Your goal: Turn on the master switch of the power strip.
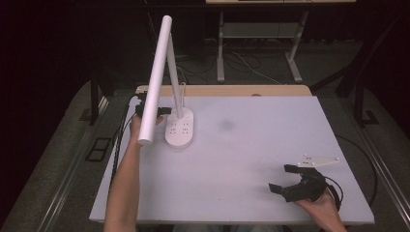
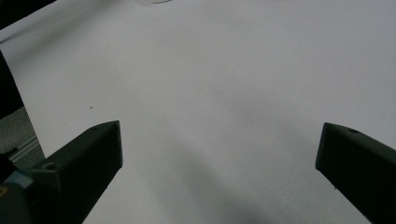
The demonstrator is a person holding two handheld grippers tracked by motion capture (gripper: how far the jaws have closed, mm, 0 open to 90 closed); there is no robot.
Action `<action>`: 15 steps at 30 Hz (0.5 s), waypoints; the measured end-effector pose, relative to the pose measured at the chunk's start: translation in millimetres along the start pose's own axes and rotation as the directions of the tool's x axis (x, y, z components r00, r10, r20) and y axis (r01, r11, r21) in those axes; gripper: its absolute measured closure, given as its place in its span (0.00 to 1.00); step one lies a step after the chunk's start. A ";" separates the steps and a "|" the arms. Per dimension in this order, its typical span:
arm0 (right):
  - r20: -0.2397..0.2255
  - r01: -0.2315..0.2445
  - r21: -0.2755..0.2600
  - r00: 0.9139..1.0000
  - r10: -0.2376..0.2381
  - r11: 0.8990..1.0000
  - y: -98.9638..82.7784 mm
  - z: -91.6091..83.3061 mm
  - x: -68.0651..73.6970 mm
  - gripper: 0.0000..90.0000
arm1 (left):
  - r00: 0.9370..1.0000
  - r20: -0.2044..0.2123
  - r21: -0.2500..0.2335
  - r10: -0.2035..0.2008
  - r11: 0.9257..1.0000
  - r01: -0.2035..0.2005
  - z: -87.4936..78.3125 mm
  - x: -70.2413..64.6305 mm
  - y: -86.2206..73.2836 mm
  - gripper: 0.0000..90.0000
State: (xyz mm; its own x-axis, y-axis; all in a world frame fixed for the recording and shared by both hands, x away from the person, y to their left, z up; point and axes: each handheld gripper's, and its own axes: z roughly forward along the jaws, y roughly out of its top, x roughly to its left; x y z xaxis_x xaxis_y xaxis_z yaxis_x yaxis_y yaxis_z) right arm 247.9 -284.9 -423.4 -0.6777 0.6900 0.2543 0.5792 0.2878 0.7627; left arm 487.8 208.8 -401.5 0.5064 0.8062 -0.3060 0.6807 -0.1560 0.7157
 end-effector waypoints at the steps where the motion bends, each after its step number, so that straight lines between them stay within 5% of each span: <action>1: 0.000 0.000 0.001 1.000 0.000 1.000 0.0 0.3 0.1 0.00 | 1.000 -0.003 0.001 0.003 1.000 -0.003 0.8 0.4 -0.2 1.00; 12: 0.002 0.000 0.004 1.000 0.000 1.000 -0.5 0.5 -0.8 0.00 | 1.000 -0.012 0.022 0.000 1.000 0.001 14.2 2.2 -5.2 1.00; 15: 0.002 -0.002 0.005 1.000 0.002 1.000 -0.5 0.7 -0.6 0.00 | 0.999 -0.041 0.038 0.031 0.999 -0.029 17.9 0.6 -6.8 1.00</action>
State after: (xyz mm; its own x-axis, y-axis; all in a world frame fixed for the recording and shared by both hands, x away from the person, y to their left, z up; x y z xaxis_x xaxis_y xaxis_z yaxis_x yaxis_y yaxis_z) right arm 248.4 -285.1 -424.3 -0.6761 0.6914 0.2546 0.5826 0.2902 0.7592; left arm 492.9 200.1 -417.8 0.5050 0.8237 -0.2578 0.6852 -0.2010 0.7000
